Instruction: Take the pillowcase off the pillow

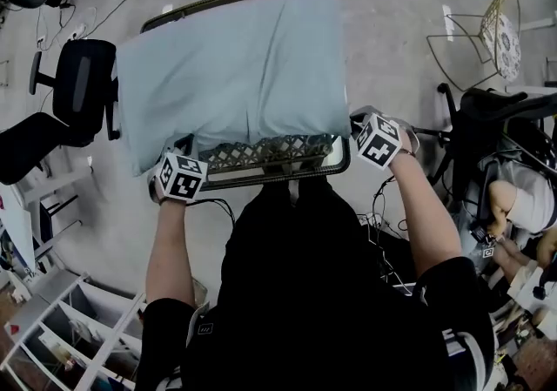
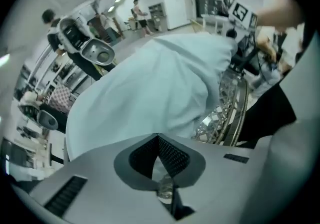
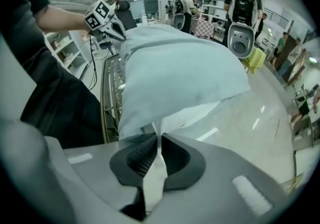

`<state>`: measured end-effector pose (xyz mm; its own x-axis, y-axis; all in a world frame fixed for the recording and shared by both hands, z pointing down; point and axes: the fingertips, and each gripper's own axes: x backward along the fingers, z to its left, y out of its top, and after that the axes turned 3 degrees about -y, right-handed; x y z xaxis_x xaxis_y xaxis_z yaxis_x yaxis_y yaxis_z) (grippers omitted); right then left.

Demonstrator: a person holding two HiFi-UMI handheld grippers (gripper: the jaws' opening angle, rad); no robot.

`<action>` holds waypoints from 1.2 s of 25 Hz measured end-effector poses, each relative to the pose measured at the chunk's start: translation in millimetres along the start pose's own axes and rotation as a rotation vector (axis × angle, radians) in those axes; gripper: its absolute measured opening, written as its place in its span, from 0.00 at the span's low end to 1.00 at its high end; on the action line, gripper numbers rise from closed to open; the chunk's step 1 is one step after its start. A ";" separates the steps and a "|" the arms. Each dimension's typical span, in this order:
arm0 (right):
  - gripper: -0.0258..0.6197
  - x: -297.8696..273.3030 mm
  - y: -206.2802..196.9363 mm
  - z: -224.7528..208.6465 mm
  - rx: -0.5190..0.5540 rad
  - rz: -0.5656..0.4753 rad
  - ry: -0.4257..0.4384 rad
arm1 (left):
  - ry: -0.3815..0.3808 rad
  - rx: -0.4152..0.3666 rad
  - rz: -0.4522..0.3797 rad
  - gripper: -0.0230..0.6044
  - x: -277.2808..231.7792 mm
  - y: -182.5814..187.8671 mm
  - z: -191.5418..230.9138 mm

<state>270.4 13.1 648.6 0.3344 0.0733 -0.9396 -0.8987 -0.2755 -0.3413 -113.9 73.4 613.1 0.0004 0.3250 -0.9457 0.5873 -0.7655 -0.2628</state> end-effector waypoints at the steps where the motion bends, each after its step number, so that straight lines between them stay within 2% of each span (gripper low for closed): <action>1: 0.09 3.8 3.7 -1.2 -0.035 -0.012 0.012 | -0.022 0.033 -0.030 0.04 8.4 -3.6 9.8; 3: 0.09 9.6 16.0 1.7 -0.081 -0.041 0.030 | -0.078 0.044 -0.121 0.04 22.8 15.0 7.1; 6: 0.09 15.7 34.3 10.3 -0.136 -0.079 0.037 | -0.190 -0.021 -0.278 0.05 34.7 76.3 -42.3; 9: 0.09 23.4 51.8 12.5 -0.206 -0.142 0.037 | -0.313 -0.114 -0.383 0.26 38.4 136.6 -106.9; 11: 0.09 28.3 58.1 16.0 -0.212 -0.158 0.029 | -0.348 -0.191 -0.412 0.31 33.0 164.9 -140.9; 15: 0.09 36.6 61.0 26.3 -0.197 -0.153 -0.007 | -0.306 -0.334 -0.376 0.31 7.8 186.0 -172.1; 16: 0.09 37.1 58.4 26.7 -0.190 -0.142 -0.022 | -0.294 -0.351 -0.360 0.27 3.3 185.5 -172.5; 18: 0.09 36.3 50.8 27.0 -0.174 -0.112 -0.048 | -0.294 -0.365 -0.332 0.11 -0.8 180.6 -169.4; 22: 0.09 34.6 41.8 28.0 -0.123 -0.066 -0.090 | -0.282 -0.416 -0.284 0.05 -0.8 161.0 -155.6; 26: 0.08 33.8 36.5 27.6 -0.066 -0.032 -0.113 | -0.247 -0.406 -0.226 0.05 -3.2 128.5 -131.0; 28: 0.08 34.6 28.2 21.4 -0.059 -0.010 -0.136 | -0.160 -0.405 -0.126 0.04 -12.9 96.6 -99.8; 29: 0.08 35.6 23.5 16.8 -0.067 -0.005 -0.144 | -0.121 -0.387 -0.079 0.04 -17.2 76.9 -78.9; 30: 0.08 37.1 21.0 13.0 -0.090 -0.013 -0.136 | -0.122 -0.335 -0.070 0.04 -16.7 61.9 -61.3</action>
<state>260.2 22.5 606.3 0.2990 0.2051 -0.9319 -0.8632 -0.3581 -0.3558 -27.9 54.6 624.3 -0.1339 0.2856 -0.9490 0.8153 -0.5126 -0.2693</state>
